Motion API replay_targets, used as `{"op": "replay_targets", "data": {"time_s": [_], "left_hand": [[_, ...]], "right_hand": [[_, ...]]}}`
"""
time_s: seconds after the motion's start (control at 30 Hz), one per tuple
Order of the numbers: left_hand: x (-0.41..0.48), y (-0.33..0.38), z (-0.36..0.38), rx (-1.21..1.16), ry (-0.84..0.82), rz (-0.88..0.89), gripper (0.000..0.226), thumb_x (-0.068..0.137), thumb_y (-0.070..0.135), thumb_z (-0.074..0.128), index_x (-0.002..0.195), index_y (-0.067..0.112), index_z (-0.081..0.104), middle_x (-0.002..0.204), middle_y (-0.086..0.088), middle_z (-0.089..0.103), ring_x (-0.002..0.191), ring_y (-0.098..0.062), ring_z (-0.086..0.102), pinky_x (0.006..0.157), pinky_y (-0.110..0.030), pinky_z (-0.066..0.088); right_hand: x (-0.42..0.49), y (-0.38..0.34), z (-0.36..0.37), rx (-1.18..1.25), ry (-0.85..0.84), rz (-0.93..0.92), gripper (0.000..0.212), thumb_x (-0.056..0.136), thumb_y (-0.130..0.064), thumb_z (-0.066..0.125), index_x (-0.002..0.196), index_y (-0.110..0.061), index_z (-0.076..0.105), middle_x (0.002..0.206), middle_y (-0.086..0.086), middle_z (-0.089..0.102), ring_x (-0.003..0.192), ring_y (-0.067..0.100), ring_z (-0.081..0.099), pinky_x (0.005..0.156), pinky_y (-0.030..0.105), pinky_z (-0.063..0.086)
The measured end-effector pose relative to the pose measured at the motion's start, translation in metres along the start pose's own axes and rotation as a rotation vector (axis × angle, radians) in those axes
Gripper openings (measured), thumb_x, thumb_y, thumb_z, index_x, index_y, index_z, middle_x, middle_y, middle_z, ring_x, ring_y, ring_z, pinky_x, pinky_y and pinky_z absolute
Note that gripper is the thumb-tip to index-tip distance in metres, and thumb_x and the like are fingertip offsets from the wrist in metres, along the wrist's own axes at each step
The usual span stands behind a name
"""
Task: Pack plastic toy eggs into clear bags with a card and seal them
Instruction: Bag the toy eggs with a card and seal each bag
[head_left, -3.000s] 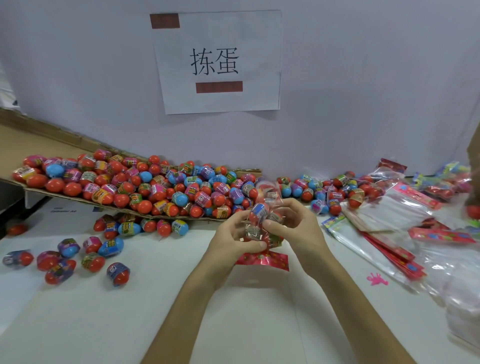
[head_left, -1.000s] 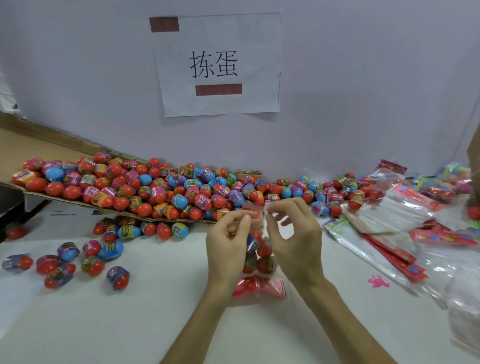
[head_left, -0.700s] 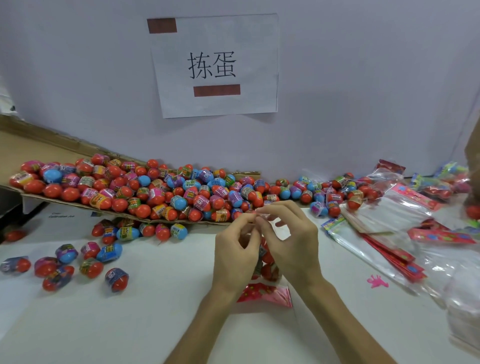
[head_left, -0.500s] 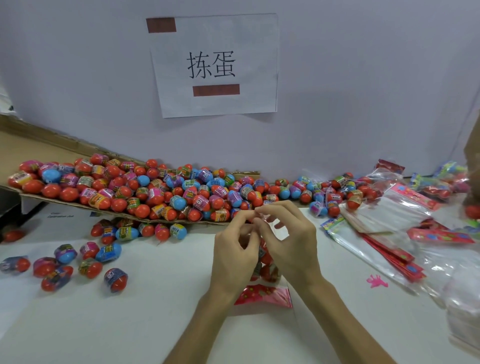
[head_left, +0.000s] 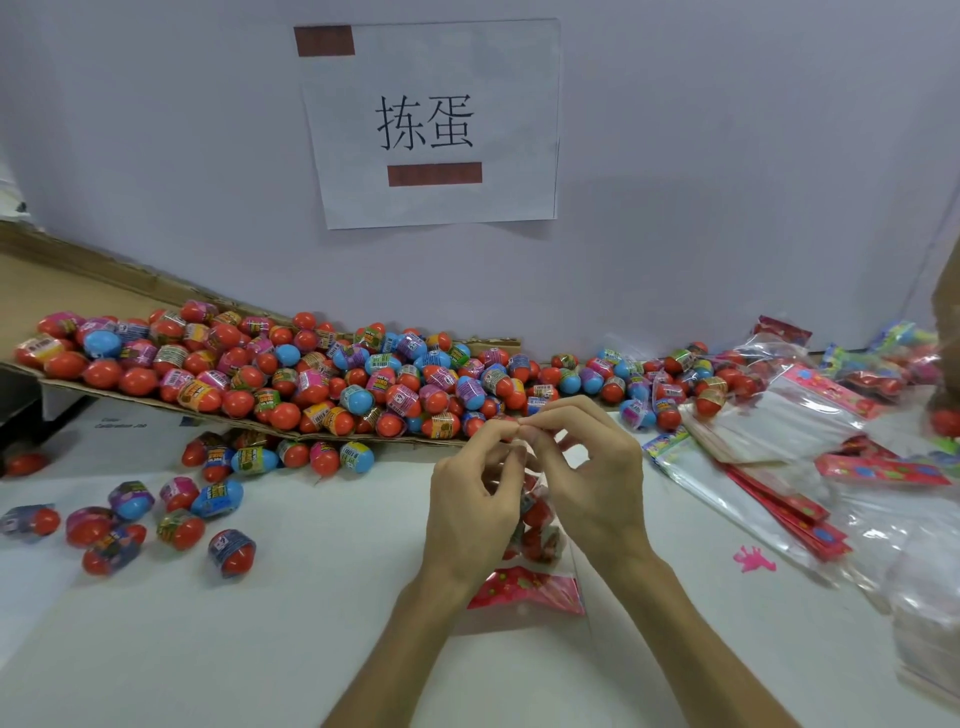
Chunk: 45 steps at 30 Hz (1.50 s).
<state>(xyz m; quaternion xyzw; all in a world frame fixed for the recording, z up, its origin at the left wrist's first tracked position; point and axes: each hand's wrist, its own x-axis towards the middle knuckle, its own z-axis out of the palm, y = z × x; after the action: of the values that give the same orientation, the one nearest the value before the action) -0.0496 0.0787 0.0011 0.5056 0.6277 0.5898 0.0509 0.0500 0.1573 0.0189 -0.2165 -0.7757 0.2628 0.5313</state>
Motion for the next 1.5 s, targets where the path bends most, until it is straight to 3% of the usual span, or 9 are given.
{"op": "replay_targets", "data": {"time_s": [0.1, 0.7, 0.83, 1.03, 1.17, 1.27, 1.33, 1.4, 1.5], "left_hand": [[0.000, 0.000, -0.001, -0.032, -0.004, -0.010, 0.030, 0.101, 0.011, 0.062, 0.113, 0.038, 0.065, 0.103, 0.026, 0.071, 0.096, 0.002, 0.070, 0.079, -0.010, 0.054], [0.003, 0.006, -0.002, -0.090, -0.044, -0.058, 0.034, 0.102, 0.009, 0.062, 0.107, 0.042, 0.066, 0.098, 0.024, 0.073, 0.093, 0.001, 0.073, 0.078, -0.011, 0.055], [0.004, 0.000, -0.005, -0.133, -0.002, -0.102, 0.021, 0.101, 0.005, 0.062, 0.105, 0.024, 0.071, 0.094, 0.018, 0.076, 0.088, -0.005, 0.075, 0.078, -0.022, 0.061], [0.009, 0.001, -0.011, -0.212, 0.105, -0.235, 0.022, 0.103, 0.013, 0.060, 0.107, 0.034, 0.067, 0.087, 0.011, 0.078, 0.090, -0.002, 0.074, 0.074, -0.010, 0.053], [0.013, -0.009, -0.017, -0.234, 0.188, -0.386, 0.022, 0.105, 0.017, 0.058, 0.101, 0.037, 0.067, 0.087, 0.014, 0.079, 0.089, 0.005, 0.071, 0.070, -0.004, 0.049], [0.015, -0.019, -0.019, -0.244, 0.252, -0.489, 0.017, 0.104, 0.018, 0.059, 0.105, 0.028, 0.072, 0.092, 0.009, 0.080, 0.094, 0.000, 0.073, 0.076, -0.013, 0.055], [0.016, -0.024, -0.020, -0.237, 0.305, -0.535, 0.016, 0.104, 0.018, 0.059, 0.110, 0.021, 0.073, 0.096, 0.005, 0.080, 0.098, -0.007, 0.073, 0.083, -0.024, 0.057], [0.017, -0.027, -0.021, -0.246, 0.363, -0.564, 0.015, 0.104, 0.017, 0.059, 0.107, 0.021, 0.073, 0.095, 0.003, 0.079, 0.098, -0.010, 0.073, 0.080, -0.025, 0.056], [0.017, -0.028, -0.023, -0.261, 0.386, -0.587, 0.015, 0.104, 0.018, 0.058, 0.108, 0.020, 0.073, 0.094, 0.005, 0.079, 0.097, -0.009, 0.073, 0.075, -0.018, 0.052]], "right_hand": [[0.002, -0.004, -0.002, 0.076, -0.010, 0.048, 0.014, 0.087, 0.001, 0.076, 0.087, -0.013, 0.077, 0.087, -0.007, 0.068, 0.086, 0.013, 0.065, 0.069, 0.017, 0.048], [0.005, -0.004, -0.001, 0.158, -0.033, 0.244, 0.017, 0.099, -0.010, 0.064, 0.090, -0.024, 0.066, 0.087, -0.007, 0.066, 0.086, 0.011, 0.063, 0.076, 0.018, 0.050], [0.012, 0.007, -0.012, 0.299, 0.126, 0.461, 0.008, 0.100, -0.019, 0.062, 0.095, -0.020, 0.069, 0.085, -0.004, 0.067, 0.079, 0.005, 0.062, 0.074, 0.021, 0.051], [0.021, 0.025, -0.025, 0.295, 0.272, 0.582, 0.011, 0.097, -0.024, 0.068, 0.090, -0.033, 0.070, 0.080, -0.015, 0.070, 0.076, -0.002, 0.063, 0.069, 0.015, 0.054], [0.035, 0.025, -0.034, 0.117, 0.305, 0.570, 0.017, 0.097, -0.023, 0.069, 0.085, -0.035, 0.068, 0.086, -0.010, 0.070, 0.085, 0.009, 0.065, 0.079, 0.026, 0.057], [0.060, 0.018, -0.052, -0.051, 0.229, 0.444, 0.006, 0.095, -0.021, 0.071, 0.090, -0.022, 0.074, 0.088, 0.001, 0.073, 0.086, 0.023, 0.068, 0.082, 0.041, 0.059], [0.084, 0.009, -0.066, -0.136, 0.194, 0.366, 0.011, 0.094, -0.022, 0.072, 0.098, -0.014, 0.076, 0.089, 0.005, 0.073, 0.082, 0.021, 0.067, 0.082, 0.042, 0.058], [0.111, -0.007, -0.083, -0.147, 0.113, 0.338, 0.016, 0.093, -0.026, 0.074, 0.101, -0.013, 0.078, 0.084, -0.001, 0.072, 0.076, 0.010, 0.064, 0.075, 0.031, 0.056], [0.150, -0.041, -0.118, -0.093, -0.276, 0.266, 0.011, 0.086, -0.035, 0.080, 0.092, -0.026, 0.081, 0.082, -0.009, 0.075, 0.074, 0.003, 0.062, 0.070, 0.015, 0.046]]}}
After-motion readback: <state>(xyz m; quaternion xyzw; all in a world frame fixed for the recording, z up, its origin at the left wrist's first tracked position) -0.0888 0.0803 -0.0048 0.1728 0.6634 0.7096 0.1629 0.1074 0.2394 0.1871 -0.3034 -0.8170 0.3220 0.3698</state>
